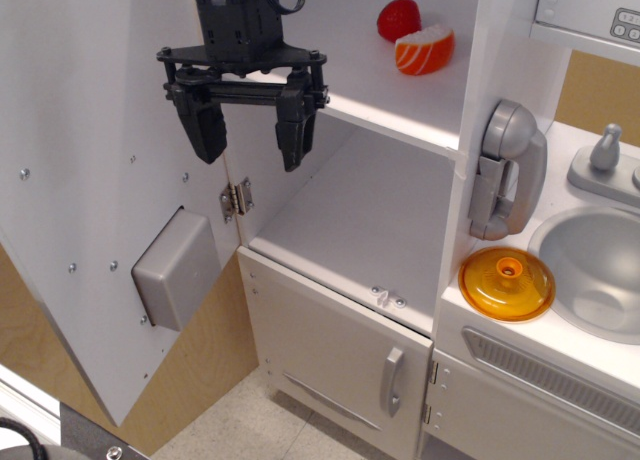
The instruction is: Close fridge
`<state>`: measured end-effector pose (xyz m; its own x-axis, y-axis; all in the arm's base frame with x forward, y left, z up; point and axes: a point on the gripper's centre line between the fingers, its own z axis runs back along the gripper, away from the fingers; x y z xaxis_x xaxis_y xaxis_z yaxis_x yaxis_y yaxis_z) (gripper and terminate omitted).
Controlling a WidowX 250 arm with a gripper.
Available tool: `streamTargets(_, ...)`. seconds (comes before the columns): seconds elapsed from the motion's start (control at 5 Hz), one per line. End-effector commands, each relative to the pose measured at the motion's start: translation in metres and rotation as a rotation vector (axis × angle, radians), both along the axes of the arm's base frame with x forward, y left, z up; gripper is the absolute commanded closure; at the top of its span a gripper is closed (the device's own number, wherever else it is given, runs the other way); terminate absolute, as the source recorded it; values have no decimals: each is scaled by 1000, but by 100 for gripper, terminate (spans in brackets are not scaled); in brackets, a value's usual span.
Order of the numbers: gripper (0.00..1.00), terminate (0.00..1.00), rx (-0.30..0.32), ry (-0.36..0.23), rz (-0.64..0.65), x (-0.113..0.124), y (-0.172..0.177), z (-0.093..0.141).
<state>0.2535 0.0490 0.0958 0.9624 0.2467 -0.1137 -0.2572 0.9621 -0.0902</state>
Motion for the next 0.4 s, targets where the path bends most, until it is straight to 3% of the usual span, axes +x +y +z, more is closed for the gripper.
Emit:
streamTargets(0.0, 0, 0, 0, 0, 0, 0, 0, 0)
streamTargets(0.2, 0, 0, -4, 24, -58, -31, -1, 18)
